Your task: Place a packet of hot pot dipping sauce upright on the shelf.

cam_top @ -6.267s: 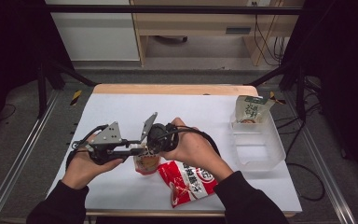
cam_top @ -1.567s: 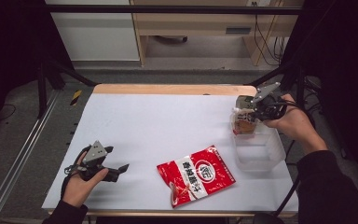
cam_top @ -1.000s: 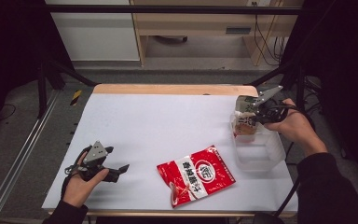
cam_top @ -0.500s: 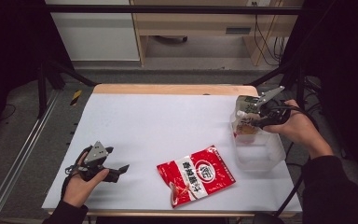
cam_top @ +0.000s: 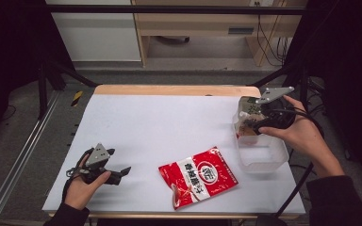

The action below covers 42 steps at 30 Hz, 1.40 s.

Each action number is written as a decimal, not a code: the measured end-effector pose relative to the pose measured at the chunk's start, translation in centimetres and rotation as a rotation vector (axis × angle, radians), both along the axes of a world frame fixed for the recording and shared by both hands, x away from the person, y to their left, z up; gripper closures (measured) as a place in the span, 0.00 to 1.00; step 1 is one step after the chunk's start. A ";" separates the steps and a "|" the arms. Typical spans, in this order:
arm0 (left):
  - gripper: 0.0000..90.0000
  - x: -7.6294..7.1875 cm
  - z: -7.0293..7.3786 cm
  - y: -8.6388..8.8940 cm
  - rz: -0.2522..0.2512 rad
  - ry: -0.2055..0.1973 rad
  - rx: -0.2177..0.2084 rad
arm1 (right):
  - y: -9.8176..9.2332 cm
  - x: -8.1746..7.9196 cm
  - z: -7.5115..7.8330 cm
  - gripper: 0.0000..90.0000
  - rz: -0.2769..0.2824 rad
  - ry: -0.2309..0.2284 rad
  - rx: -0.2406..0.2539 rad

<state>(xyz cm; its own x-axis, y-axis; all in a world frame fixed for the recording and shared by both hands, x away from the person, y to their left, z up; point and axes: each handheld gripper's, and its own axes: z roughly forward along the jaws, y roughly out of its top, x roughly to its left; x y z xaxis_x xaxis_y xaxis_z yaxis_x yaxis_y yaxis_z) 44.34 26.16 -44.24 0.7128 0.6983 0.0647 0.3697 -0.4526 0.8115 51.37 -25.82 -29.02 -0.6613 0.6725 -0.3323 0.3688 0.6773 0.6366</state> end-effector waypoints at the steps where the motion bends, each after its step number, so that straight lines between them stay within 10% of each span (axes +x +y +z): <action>1: 0.08 0.0 0.0 -0.1 -0.002 -0.001 0.000 | 0.3 -0.4 0.1 0.18 0.000 -0.007 -0.001; 17: 0.08 0.0 0.0 -0.1 -0.004 0.001 -0.013 | 4.1 -5.7 0.7 0.17 0.012 -0.142 0.083; 42: 0.08 -0.2 0.1 -5.0 -0.104 -0.001 -0.011 | 8.9 -10.6 -9.8 0.19 0.041 -0.018 0.112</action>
<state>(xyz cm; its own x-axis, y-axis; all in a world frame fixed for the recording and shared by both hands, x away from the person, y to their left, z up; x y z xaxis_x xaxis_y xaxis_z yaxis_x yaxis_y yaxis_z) 44.14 21.20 -44.14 0.7812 0.6216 0.0585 0.3204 -0.4796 0.8169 40.81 -16.88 -38.81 -0.6836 0.6787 -0.2686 0.3303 0.6158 0.7154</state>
